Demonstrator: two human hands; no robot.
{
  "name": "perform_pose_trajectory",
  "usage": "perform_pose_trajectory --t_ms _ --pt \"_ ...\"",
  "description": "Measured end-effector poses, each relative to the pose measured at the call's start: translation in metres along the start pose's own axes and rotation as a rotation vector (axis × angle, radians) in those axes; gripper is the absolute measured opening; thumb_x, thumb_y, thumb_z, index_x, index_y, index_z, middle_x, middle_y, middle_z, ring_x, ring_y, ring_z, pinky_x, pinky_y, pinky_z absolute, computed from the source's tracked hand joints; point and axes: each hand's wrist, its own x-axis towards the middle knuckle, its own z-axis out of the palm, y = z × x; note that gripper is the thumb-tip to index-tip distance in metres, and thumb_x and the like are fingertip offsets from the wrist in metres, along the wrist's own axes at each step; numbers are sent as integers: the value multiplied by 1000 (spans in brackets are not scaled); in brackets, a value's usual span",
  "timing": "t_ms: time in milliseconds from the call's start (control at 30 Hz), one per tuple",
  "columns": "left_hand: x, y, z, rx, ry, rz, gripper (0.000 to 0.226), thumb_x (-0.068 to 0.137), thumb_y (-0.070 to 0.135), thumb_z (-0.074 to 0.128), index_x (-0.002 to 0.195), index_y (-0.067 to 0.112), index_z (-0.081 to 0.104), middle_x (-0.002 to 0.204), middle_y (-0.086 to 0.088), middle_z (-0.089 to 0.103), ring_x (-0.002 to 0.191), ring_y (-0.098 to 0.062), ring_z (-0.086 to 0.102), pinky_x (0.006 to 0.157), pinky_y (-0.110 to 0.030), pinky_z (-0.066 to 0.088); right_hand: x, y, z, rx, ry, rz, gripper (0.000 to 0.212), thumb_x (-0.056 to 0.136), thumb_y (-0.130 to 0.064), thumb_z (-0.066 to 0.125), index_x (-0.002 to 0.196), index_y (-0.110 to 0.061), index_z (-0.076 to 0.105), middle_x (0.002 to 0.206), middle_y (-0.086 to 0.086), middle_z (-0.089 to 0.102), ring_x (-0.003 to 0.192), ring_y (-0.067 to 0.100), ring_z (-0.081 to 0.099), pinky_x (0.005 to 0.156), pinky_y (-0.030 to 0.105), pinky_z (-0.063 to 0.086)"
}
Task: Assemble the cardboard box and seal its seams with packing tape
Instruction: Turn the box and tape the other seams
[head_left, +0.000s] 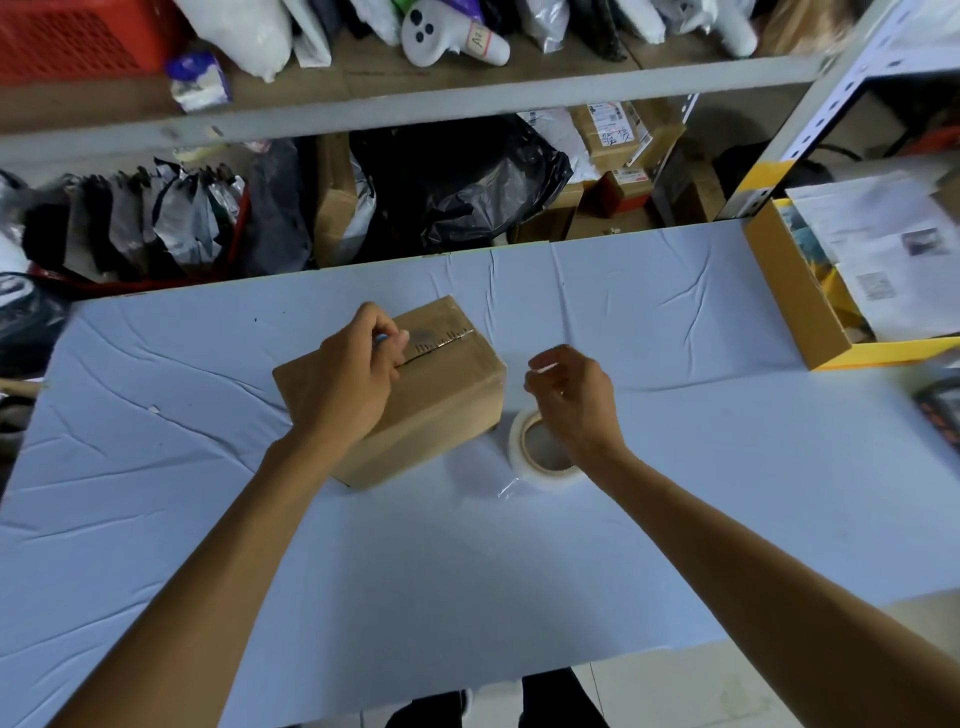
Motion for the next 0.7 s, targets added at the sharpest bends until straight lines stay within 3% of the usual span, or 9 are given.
perform_pose_trajectory --t_ms 67,167,267,400,533,633,700 --pt "-3 -5 -5 45 80 -22 22 98 31 48 90 10 51 76 2 62 70 -19 59 56 -30 41 0 -17 -3 106 12 -16 14 88 -27 58 94 -17 66 82 0 70 75 16 66 67 32 54" --pt "-12 -18 -16 72 232 -47 18 93 29 58 85 13 58 81 -1 61 76 -19 56 61 -28 37 1 -29 -3 54 -60 -54 22 88 -40 62 95 -19 67 90 -5 69 77 10 66 63 22 47" --pt "-17 -28 -20 71 234 -143 15 86 31 67 81 17 65 80 -1 60 75 -18 57 55 -25 38 4 -29 6 1 -109 -27 31 84 -45 67 101 -19 64 96 -7 67 81 10 65 67 24 49" --pt "-21 -13 -18 -202 57 -120 14 81 28 74 76 16 68 68 5 64 64 -4 58 52 -10 43 9 -31 15 33 -114 -2 21 85 -36 69 92 -16 67 90 -3 68 74 14 63 74 38 57" --pt "-44 0 -1 -492 -227 -68 19 68 20 84 77 11 70 66 -8 62 59 -11 54 55 -18 44 17 -40 11 -7 -146 -52 16 85 -28 71 83 -12 69 75 -2 67 69 16 63 74 41 56" --pt "-77 -14 38 -418 -429 -134 29 60 30 88 76 20 66 68 -6 65 60 -24 58 58 -36 52 21 -43 8 -12 -183 -45 14 83 -21 73 80 -7 70 69 -3 66 65 13 61 74 41 56" --pt "-89 -33 67 -279 -436 -162 26 63 30 86 72 22 64 61 1 62 54 -11 54 57 -32 49 22 -43 8 -9 -195 -41 13 82 -19 73 81 -6 71 69 -1 67 67 14 62 75 43 57"
